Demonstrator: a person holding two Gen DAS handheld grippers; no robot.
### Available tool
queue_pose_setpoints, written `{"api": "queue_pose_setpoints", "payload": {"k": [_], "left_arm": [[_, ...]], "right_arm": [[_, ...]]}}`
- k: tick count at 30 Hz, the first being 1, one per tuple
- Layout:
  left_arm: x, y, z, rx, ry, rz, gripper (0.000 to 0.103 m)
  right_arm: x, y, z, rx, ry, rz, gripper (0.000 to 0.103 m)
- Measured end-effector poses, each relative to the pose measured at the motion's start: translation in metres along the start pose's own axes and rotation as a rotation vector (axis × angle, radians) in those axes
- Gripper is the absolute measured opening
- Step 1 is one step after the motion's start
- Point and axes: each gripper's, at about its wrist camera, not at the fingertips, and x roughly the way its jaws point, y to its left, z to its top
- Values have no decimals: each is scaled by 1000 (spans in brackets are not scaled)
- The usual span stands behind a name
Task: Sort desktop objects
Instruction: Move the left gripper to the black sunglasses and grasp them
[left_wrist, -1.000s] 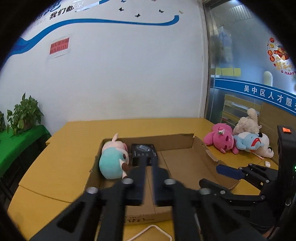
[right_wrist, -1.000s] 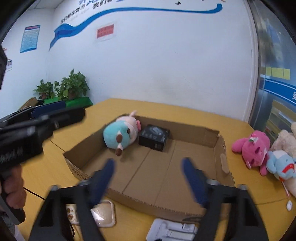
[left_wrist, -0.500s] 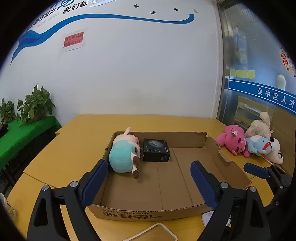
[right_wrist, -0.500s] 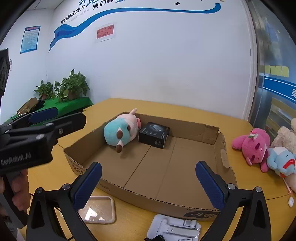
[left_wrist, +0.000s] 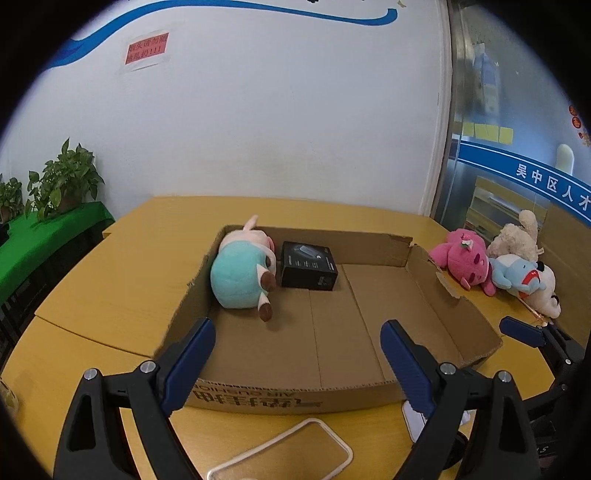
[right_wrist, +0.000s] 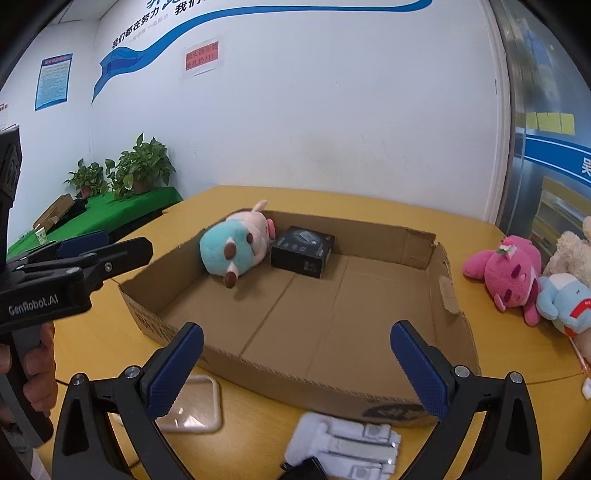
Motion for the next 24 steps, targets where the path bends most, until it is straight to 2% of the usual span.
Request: {"api": "queue_pose_setpoints", "payload": {"k": [3, 5, 10, 15, 16, 19, 21, 24], "left_arm": [[4, -6, -15, 21, 50, -43, 91], [9, -9, -24, 33, 84, -98, 91], [30, -28, -51, 46, 213, -220, 91], [42, -48, -67, 59, 313, -302, 91], [44, -50, -69, 61, 333, -318, 91], [48, -54, -78, 60, 380, -347, 91], [49, -56, -84, 62, 404, -357, 91], [51, -59, -92, 43, 447, -389, 91]], "right_arm": [[-9, -19, -27, 8, 45, -8, 103], [-16, -32, -49, 16, 90, 2, 103], [-27, -57, -101, 31, 243, 40, 103], [-22, -44, -129, 4, 352, 126, 101], [-20, -41, -133, -8, 371, 125, 99], [-10, -34, -148, -25, 440, 135, 74], [-12, -30, -152, -44, 437, 127, 70], [-14, -23, -152, -62, 429, 119, 55]]}}
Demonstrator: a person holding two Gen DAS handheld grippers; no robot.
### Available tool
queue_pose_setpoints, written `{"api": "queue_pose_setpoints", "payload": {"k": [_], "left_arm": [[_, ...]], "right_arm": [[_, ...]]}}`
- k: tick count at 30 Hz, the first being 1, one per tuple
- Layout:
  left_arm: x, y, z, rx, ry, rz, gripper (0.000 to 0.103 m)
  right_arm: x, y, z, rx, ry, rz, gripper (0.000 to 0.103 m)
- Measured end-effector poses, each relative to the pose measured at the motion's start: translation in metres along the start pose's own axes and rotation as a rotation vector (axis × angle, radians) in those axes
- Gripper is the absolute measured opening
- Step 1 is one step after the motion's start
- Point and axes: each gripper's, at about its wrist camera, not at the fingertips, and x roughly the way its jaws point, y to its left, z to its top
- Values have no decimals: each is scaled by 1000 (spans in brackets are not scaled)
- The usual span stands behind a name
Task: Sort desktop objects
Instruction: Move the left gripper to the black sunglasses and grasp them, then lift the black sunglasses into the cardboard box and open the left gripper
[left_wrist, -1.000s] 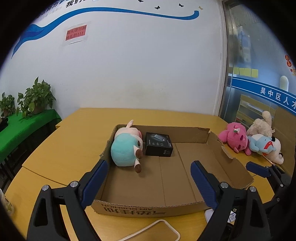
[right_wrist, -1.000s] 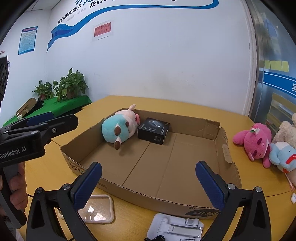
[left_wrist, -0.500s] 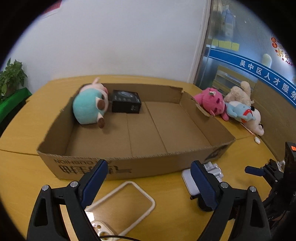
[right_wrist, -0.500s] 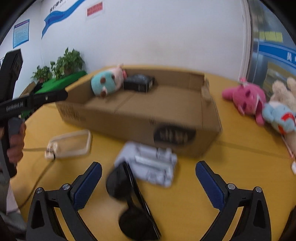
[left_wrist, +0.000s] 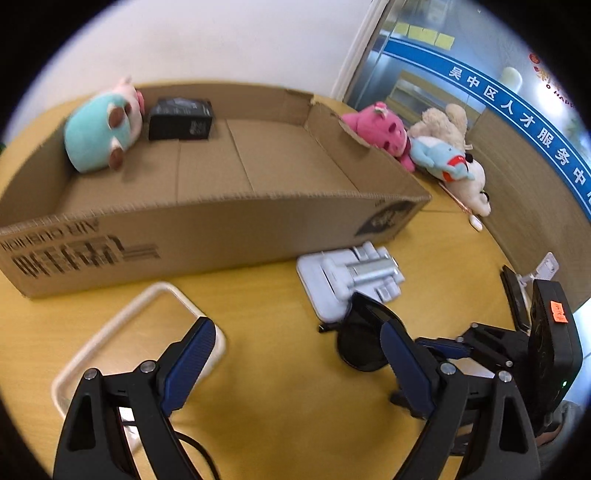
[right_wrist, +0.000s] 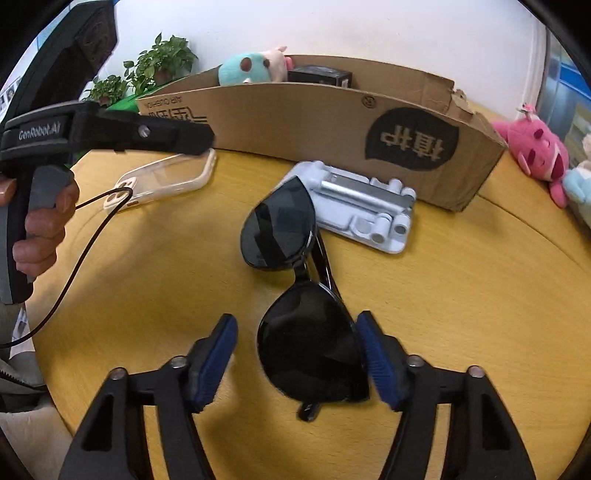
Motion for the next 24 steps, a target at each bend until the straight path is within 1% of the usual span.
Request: {"api": "queue_pose_setpoints", "payload": {"k": [1, 4, 5, 9, 10, 12, 13, 14, 15, 16, 18, 20, 21, 24], "left_arm": [[3, -1, -1, -5, 16, -24, 91], [10, -4, -3, -19, 50, -72, 91], [13, -5, -3, -28, 64, -98, 91], [24, -4, -6, -135, 129, -241, 91], [28, -3, -7, -157, 147, -260, 91], [34, -5, -10, -172, 176, -263, 88], [36, -6, -12, -174, 192, -257, 85], [37, -7, -13, -178, 203, -257, 78], [41, -6, -16, -185, 222, -261, 73], [41, -6, -17, -191, 223, -266, 66], [42, -8, -18, -189, 231, -250, 52], [46, -9, -19, -197, 257, -275, 31], [46, -10, -19, -196, 257, -291, 29], [41, -14, -15, -161, 247, -260, 29]], "right_arm": [[1, 4, 1, -7, -3, -8, 51], [3, 12, 2, -7, -10, -7, 51], [3, 14, 2, 1, -16, -2, 51], [3, 13, 4, 78, -37, 39, 51], [3, 11, 6, 108, -43, 58, 51], [4, 9, 9, 147, -48, 90, 51], [4, 9, 11, 168, -50, 115, 50], [4, 8, 13, 184, -51, 133, 50], [5, 8, 14, 195, -52, 142, 50], [6, 9, 15, 206, -53, 163, 50], [8, 12, 19, 215, -53, 184, 50], [10, 18, 21, 206, -51, 195, 50], [10, 21, 22, 199, -48, 192, 49], [12, 27, 26, 185, -42, 179, 49]]}}
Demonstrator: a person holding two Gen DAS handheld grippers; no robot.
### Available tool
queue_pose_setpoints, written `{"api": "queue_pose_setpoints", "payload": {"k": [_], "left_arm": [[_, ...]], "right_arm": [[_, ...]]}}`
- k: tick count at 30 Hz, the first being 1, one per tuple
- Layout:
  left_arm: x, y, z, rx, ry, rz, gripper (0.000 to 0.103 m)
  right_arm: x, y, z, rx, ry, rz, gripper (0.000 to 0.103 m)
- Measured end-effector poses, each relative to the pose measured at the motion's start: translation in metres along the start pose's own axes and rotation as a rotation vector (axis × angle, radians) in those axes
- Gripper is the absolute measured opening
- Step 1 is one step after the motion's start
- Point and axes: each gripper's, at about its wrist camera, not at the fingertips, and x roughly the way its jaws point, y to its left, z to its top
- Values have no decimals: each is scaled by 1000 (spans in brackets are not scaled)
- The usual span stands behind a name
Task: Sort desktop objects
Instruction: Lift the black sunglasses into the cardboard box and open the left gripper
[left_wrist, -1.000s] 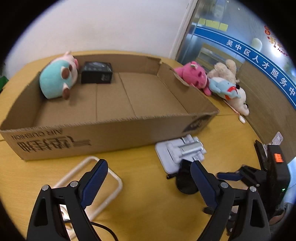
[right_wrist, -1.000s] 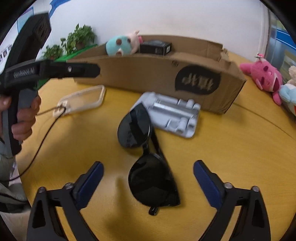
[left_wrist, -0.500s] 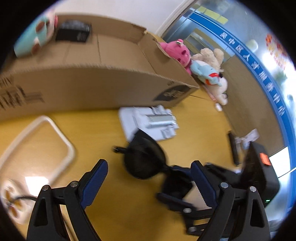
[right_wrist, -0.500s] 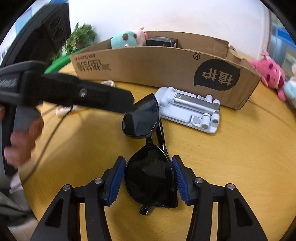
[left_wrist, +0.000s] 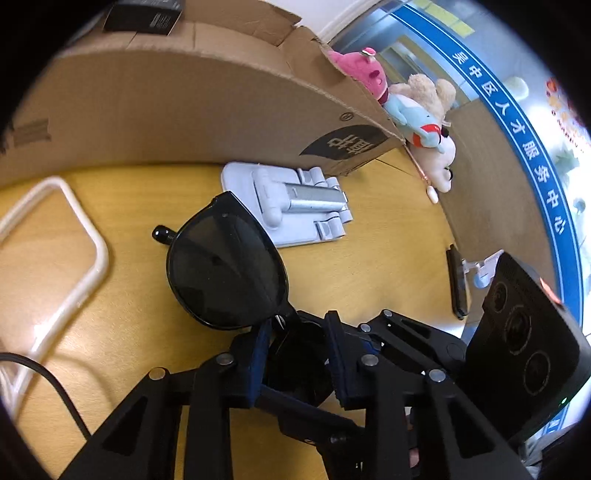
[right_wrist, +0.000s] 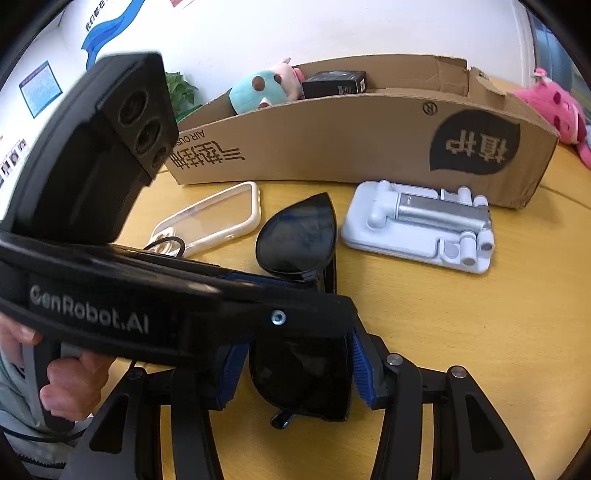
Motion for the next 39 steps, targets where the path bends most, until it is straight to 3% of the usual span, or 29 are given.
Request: {"api": "queue_pose_setpoints", "payload": {"k": [8, 13, 22, 27, 33, 39], "left_arm": [[-32, -21, 23, 73, -69, 12, 28], [-67, -44, 60, 155, -149, 14, 28], [-140, -88, 155, 346, -266, 57, 26], [-164, -103, 211, 406, -312, 76, 25], [-164, -93, 280, 393, -299, 61, 25], [-128, -46, 332, 327, -208, 40, 24]], "right_arm": [[-23, 10, 18, -10, -85, -6, 49], [-52, 15, 51, -60, -192, -38, 49], [-102, 26, 156, -214, -388, -147, 48], [-119, 16, 224, -204, -461, -139, 47], [-115, -13, 293, -170, -477, -130, 47], [-66, -45, 341, -114, -408, -105, 47]]}}
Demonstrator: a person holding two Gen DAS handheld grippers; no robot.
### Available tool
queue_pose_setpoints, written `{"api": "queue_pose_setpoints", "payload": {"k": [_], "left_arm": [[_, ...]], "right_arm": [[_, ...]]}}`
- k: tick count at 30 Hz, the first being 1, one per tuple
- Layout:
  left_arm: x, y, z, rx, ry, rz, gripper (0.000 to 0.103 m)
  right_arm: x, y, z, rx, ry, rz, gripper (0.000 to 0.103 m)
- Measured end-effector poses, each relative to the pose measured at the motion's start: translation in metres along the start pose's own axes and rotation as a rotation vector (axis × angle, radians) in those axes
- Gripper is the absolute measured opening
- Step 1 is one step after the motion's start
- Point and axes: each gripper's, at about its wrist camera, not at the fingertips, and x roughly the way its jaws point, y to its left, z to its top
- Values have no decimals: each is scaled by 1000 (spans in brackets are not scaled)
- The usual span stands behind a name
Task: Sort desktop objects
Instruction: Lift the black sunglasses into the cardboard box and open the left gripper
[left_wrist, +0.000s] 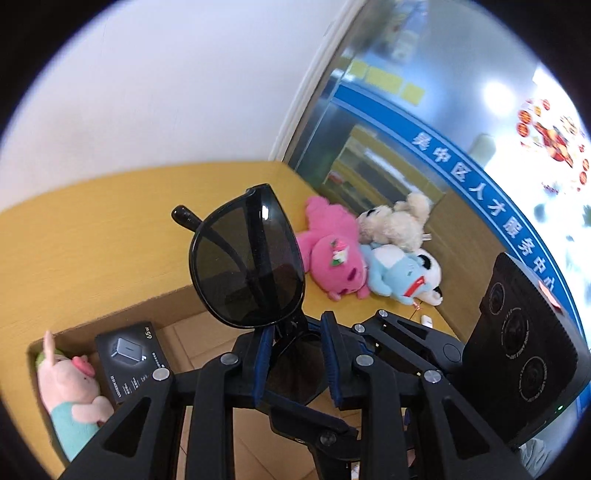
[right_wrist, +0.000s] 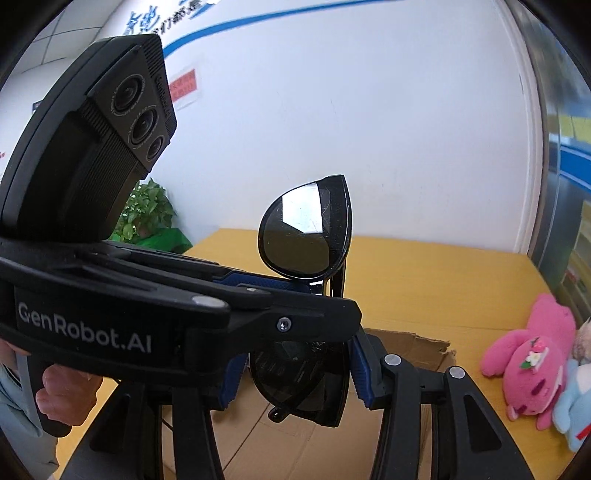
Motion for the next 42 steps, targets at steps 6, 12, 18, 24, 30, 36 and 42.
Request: {"api": "queue_pose_setpoints", "payload": {"k": [6, 12, 18, 24, 30, 36, 42], "left_arm": [[69, 71, -7, -121, 117, -25, 24], [127, 119, -29, -228, 224, -48, 24], [155, 128, -38, -257, 291, -42, 24], [178, 140, -50, -313, 362, -36, 24], [178, 141, -50, -315, 374, -10, 23], [157, 141, -52, -339, 367, 46, 26], [107, 131, -47, -317, 308, 119, 34]], "right_arm": [[87, -36, -21, 108, 129, 44, 47], [161, -57, -61, 164, 292, 34, 47], [190, -71, -84, 224, 358, 30, 47], [204, -77, -108, 266, 420, 24, 47], [212, -84, -120, 322, 447, 62, 50], [214, -80, -122, 311, 458, 45, 56], [197, -85, -116, 357, 403, 68, 67]]}}
